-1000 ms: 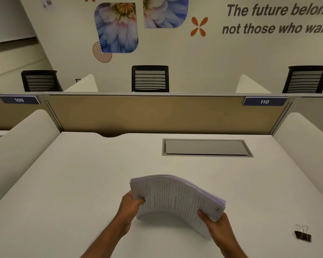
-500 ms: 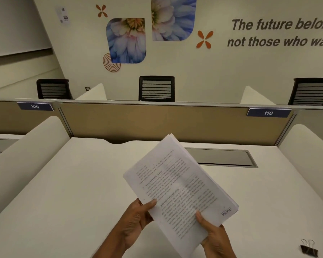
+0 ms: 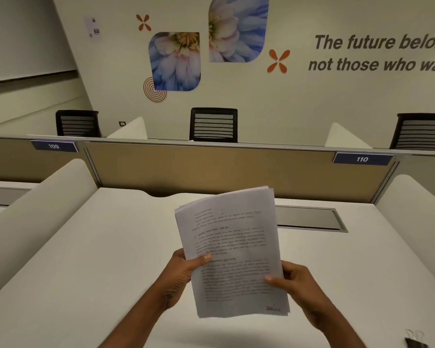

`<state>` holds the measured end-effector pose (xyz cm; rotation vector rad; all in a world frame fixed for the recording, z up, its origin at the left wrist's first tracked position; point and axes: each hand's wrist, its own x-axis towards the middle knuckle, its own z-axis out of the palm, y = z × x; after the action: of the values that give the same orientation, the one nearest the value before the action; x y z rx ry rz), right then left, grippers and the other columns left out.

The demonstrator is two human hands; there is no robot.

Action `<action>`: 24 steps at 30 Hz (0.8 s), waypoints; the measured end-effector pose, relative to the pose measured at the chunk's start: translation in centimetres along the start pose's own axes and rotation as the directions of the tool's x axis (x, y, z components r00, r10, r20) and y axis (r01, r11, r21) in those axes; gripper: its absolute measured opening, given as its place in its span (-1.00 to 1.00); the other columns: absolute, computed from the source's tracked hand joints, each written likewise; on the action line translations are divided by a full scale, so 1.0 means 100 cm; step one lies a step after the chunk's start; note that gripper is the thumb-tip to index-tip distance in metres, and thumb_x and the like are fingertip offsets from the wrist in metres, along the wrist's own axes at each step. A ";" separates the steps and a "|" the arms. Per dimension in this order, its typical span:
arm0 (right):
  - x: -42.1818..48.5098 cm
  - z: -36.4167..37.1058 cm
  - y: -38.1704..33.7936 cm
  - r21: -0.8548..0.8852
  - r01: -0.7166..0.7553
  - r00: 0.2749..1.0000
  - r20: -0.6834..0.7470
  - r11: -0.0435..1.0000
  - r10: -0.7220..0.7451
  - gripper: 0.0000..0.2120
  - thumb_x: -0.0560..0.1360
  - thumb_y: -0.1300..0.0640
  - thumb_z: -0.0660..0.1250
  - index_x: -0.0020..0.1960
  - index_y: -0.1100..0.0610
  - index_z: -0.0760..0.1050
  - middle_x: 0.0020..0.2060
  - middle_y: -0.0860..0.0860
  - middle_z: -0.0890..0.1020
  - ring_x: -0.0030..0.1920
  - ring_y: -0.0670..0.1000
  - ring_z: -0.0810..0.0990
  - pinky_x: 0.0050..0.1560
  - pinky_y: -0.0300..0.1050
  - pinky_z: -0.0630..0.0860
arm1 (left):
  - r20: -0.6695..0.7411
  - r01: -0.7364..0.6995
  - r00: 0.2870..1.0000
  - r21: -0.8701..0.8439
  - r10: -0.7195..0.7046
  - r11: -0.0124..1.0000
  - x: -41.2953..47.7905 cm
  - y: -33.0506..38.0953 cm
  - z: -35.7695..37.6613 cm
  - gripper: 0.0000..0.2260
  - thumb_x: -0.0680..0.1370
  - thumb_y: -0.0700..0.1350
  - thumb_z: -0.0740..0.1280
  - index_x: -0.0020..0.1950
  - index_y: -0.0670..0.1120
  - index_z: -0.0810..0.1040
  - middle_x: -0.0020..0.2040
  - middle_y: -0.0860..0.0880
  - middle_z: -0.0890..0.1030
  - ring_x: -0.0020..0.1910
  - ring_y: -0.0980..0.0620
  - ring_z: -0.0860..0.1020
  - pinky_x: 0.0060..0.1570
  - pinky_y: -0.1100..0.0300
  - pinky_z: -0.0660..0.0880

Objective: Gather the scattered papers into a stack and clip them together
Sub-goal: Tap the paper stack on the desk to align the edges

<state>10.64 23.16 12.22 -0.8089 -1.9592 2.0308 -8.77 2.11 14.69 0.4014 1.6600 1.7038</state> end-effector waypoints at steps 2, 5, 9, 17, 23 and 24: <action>0.007 0.011 0.003 0.029 0.015 0.998 -0.055 0.999 -0.013 -0.76 0.48 0.28 0.50 0.14 0.13 0.72 0.01 0.04 0.79 0.07 0.17 0.73 0.13 0.09 0.66 | 0.003 -0.016 1.000 0.023 0.016 1.000 0.002 0.000 0.005 -0.76 0.53 -0.21 0.46 0.20 -0.06 0.66 0.09 -0.08 0.76 0.04 -0.05 0.72 -0.06 0.14 0.64; 0.014 0.024 0.021 0.075 0.027 0.984 -0.179 0.997 -0.013 -0.84 0.45 0.33 0.51 0.01 0.18 0.74 -0.06 0.09 0.79 0.02 0.24 0.71 0.09 0.17 0.64 | -0.016 -0.026 1.000 0.045 0.027 0.999 0.004 -0.006 0.011 -0.81 0.54 -0.23 0.45 0.14 -0.09 0.69 0.03 -0.05 0.77 -0.05 0.03 0.73 -0.17 0.25 0.63; 0.016 0.040 0.054 0.104 -0.010 0.966 -0.256 0.995 0.037 -0.86 0.44 0.39 0.50 -0.13 0.18 0.75 -0.12 0.17 0.78 -0.06 0.20 0.70 -0.05 0.04 0.64 | -0.078 0.024 0.997 0.063 -0.019 0.998 0.007 -0.032 0.016 -0.83 0.54 -0.23 0.47 0.09 -0.05 0.71 -0.03 -0.02 0.77 0.04 -0.07 0.68 -0.19 0.26 0.61; 0.015 0.039 0.054 0.171 0.013 0.973 -0.227 0.985 0.027 -0.67 0.41 0.28 0.57 0.16 0.12 0.70 -0.02 0.03 0.78 0.07 0.15 0.70 -0.13 -0.18 0.65 | -0.132 0.054 0.990 0.055 -0.046 0.997 0.011 -0.043 0.022 -0.80 0.53 -0.25 0.47 0.08 0.01 0.69 -0.07 0.00 0.76 0.05 -0.10 0.65 -0.17 0.19 0.59; 0.011 0.032 0.041 0.127 0.013 0.988 -0.152 0.992 0.006 -0.53 0.28 0.06 0.58 0.19 -0.01 0.69 0.02 -0.06 0.77 0.10 0.10 0.68 -0.02 -0.11 0.64 | -0.098 0.057 0.994 0.083 -0.049 0.995 0.011 -0.033 0.015 -0.71 0.50 -0.28 0.50 0.16 -0.01 0.66 0.07 -0.05 0.74 0.11 -0.10 0.63 -0.11 0.18 0.55; 0.010 0.033 0.040 0.129 0.013 0.990 -0.143 0.992 0.006 -0.54 0.30 0.08 0.61 0.19 -0.01 0.69 0.02 -0.06 0.77 0.10 0.09 0.69 -0.02 -0.12 0.65 | -0.093 0.064 0.994 0.088 -0.056 0.994 0.011 -0.034 0.015 -0.71 0.49 -0.29 0.50 0.15 0.00 0.66 0.07 -0.05 0.73 0.12 -0.10 0.63 -0.10 0.18 0.55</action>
<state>9.02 20.42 8.01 -0.8937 -1.7314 2.0136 -7.65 3.66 11.33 0.3179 1.8021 1.6275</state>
